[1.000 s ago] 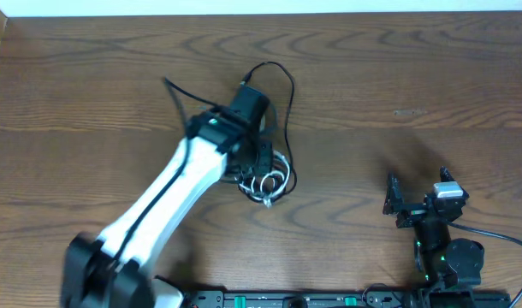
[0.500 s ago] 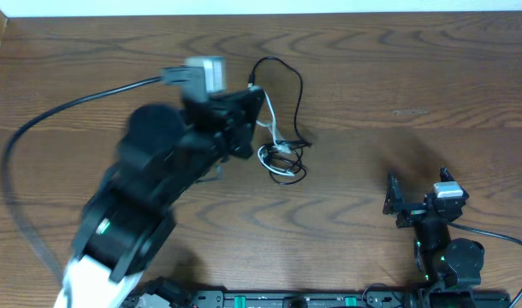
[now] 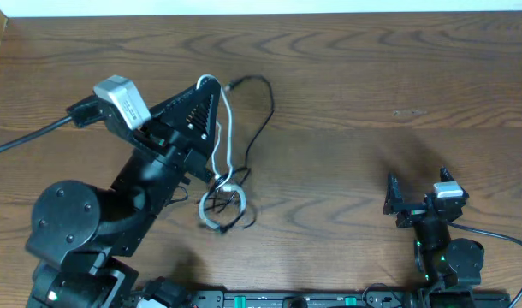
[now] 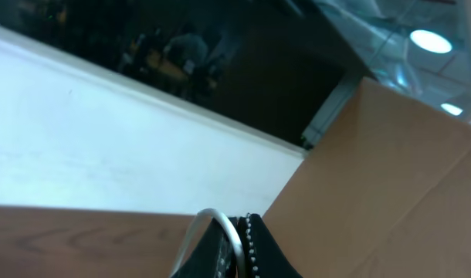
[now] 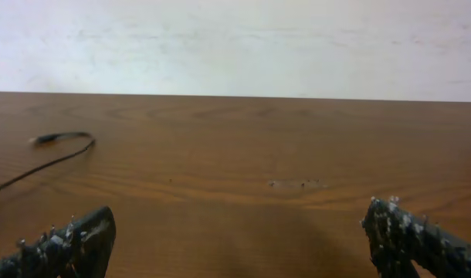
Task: Untangle cables
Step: 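Lift the white cable upward and pull it left out of the bundle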
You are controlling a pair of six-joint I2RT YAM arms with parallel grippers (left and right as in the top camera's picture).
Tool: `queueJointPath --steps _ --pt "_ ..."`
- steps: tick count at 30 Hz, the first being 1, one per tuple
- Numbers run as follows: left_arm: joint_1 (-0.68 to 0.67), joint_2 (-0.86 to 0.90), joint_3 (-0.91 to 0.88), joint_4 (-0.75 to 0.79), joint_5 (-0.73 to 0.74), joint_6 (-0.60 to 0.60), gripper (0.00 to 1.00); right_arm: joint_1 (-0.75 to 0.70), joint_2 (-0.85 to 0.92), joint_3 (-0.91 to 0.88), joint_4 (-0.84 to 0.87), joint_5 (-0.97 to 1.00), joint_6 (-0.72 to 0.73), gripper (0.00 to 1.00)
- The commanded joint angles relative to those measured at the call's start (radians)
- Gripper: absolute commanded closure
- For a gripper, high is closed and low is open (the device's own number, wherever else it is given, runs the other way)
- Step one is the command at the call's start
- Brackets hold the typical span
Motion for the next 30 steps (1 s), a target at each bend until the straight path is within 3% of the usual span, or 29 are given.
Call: queueJointPath --steps 1,5,8,13,16,19,23,28,30 --pt "-0.001 0.026 0.008 -0.052 -0.027 -0.008 0.93 0.004 -0.006 -0.003 -0.002 0.003 0.01 0.01" --pt "-0.002 0.118 -0.002 -0.102 -0.025 -0.013 0.93 0.004 -0.006 -0.003 -0.002 0.003 0.01 0.01" --pt "-0.001 0.186 -0.002 -0.046 -0.018 -0.098 0.93 0.004 -0.006 -0.003 -0.002 0.003 0.01 0.01" --pt "-0.001 0.219 -0.002 0.28 0.127 -0.125 0.92 0.004 -0.006 -0.003 -0.002 0.003 0.01 0.01" --pt "-0.001 0.2 -0.002 0.504 0.143 -0.147 0.92 0.004 -0.006 -0.003 -0.002 0.003 0.01 0.01" --pt "-0.001 0.167 -0.002 0.576 0.14 -0.151 0.92 0.004 -0.006 -0.003 -0.002 0.003 0.01 0.01" --pt "-0.001 0.141 -0.002 0.353 0.095 -0.089 0.92 0.004 -0.006 -0.003 -0.002 0.003 0.01 0.01" --pt "-0.001 0.219 -0.002 -0.1 -0.137 0.0 0.92 0.004 -0.006 -0.003 -0.002 0.003 0.01 0.01" --pt "-0.001 0.266 -0.002 -0.182 -0.165 0.009 0.92 0.004 -0.006 -0.003 -0.002 0.003 0.01 0.01"
